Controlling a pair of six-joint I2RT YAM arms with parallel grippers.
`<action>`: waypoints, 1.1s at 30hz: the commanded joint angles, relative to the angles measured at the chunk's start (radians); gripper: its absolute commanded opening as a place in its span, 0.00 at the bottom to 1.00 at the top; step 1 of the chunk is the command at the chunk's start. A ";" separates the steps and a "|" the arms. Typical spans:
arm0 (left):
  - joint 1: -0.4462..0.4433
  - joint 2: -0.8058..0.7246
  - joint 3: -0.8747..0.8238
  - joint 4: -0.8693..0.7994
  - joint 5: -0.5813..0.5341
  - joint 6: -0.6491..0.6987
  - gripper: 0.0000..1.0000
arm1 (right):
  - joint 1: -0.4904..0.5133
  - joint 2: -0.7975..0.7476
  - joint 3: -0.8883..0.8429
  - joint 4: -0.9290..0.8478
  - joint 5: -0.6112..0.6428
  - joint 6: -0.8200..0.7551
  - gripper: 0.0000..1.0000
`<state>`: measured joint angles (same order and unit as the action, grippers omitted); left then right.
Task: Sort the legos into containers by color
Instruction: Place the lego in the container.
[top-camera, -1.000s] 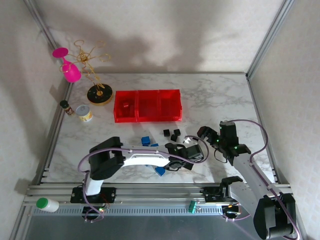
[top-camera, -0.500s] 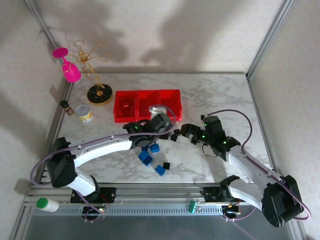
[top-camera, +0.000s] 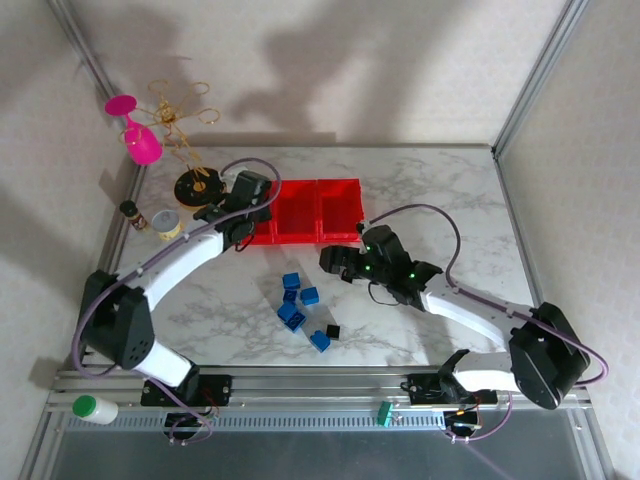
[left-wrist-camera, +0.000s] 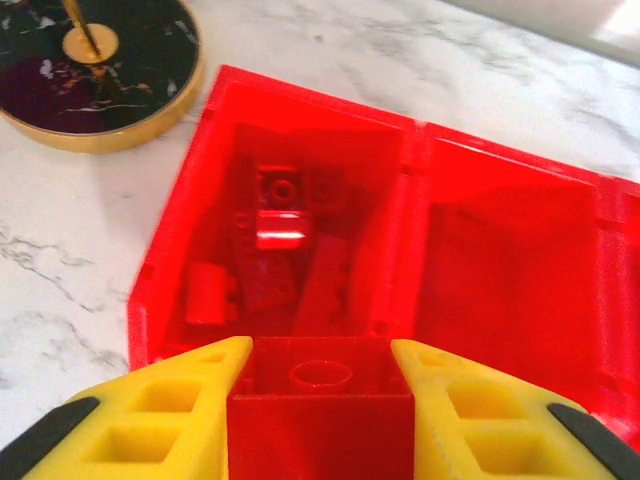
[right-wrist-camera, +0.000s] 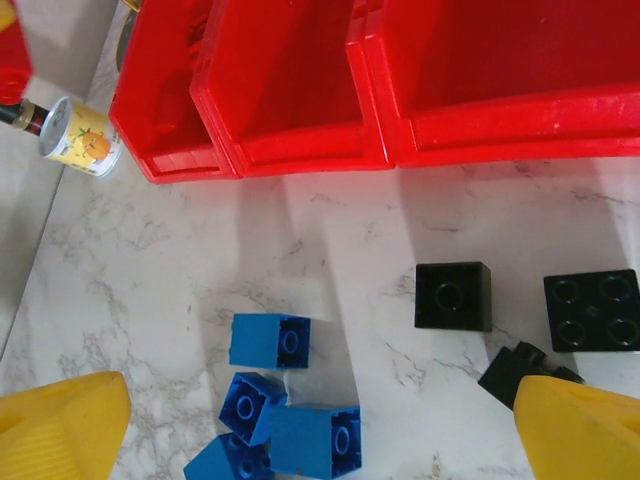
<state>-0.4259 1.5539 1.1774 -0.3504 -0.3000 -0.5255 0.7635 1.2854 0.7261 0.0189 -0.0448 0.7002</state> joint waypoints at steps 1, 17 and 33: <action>0.066 0.080 0.033 0.064 0.036 0.034 0.25 | 0.014 0.022 0.030 0.036 0.028 0.010 0.99; 0.124 0.341 0.217 0.059 0.060 0.092 0.45 | 0.015 0.019 0.035 0.004 0.063 -0.005 0.99; 0.071 0.001 -0.021 0.011 0.162 0.052 0.50 | -0.007 -0.054 0.002 -0.099 0.069 -0.018 0.99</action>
<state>-0.3283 1.6245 1.2152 -0.3065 -0.1699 -0.4500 0.7624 1.2690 0.7475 -0.0380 0.0059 0.6979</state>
